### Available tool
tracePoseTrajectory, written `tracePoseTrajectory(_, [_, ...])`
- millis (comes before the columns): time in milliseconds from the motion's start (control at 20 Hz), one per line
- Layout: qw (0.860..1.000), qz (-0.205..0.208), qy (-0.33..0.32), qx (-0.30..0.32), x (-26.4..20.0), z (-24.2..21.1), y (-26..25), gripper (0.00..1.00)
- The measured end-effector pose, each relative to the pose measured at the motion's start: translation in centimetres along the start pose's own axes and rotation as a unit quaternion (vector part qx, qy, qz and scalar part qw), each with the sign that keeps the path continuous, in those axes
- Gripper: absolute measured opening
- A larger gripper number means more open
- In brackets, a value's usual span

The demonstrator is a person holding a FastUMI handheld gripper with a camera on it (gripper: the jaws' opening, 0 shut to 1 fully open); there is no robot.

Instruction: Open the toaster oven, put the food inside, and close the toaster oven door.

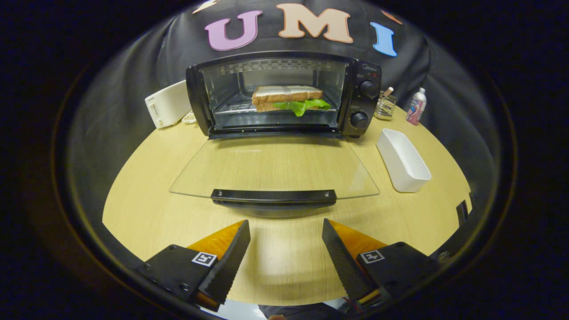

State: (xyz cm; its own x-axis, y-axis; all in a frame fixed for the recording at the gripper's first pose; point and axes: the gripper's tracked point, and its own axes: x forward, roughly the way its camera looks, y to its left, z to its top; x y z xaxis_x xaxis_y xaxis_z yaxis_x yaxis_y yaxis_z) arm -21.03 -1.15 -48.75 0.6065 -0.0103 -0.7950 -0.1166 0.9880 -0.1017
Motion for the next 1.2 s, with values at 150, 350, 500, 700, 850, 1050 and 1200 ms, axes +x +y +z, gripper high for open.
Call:
tracePoseTrajectory(150, [1.000, 0.005, 0.007, -0.025, 0.9, 0.1, 0.4, 1.00])
tracePoseTrajectory(350, [1.000, 0.000, -0.011, -0.028, 0.1, 1.2, 0.3, 1.00])
tracePoseTrajectory(500, [0.999, -0.003, -0.034, -0.031, -0.9, 2.9, 0.3, 1.00])
tracePoseTrajectory(700, [0.996, -0.010, -0.078, -0.030, -2.5, 6.8, 0.2, 1.00])
tracePoseTrajectory(850, [0.994, -0.009, -0.103, -0.022, -2.4, 10.0, 0.5, 1.00])
tracePoseTrajectory(1050, [0.990, -0.005, -0.140, -0.007, -2.1, 15.1, 0.5, 1.00])
tracePoseTrajectory(1200, [0.986, -0.002, -0.167, 0.000, -2.5, 18.3, 0.3, 1.00])
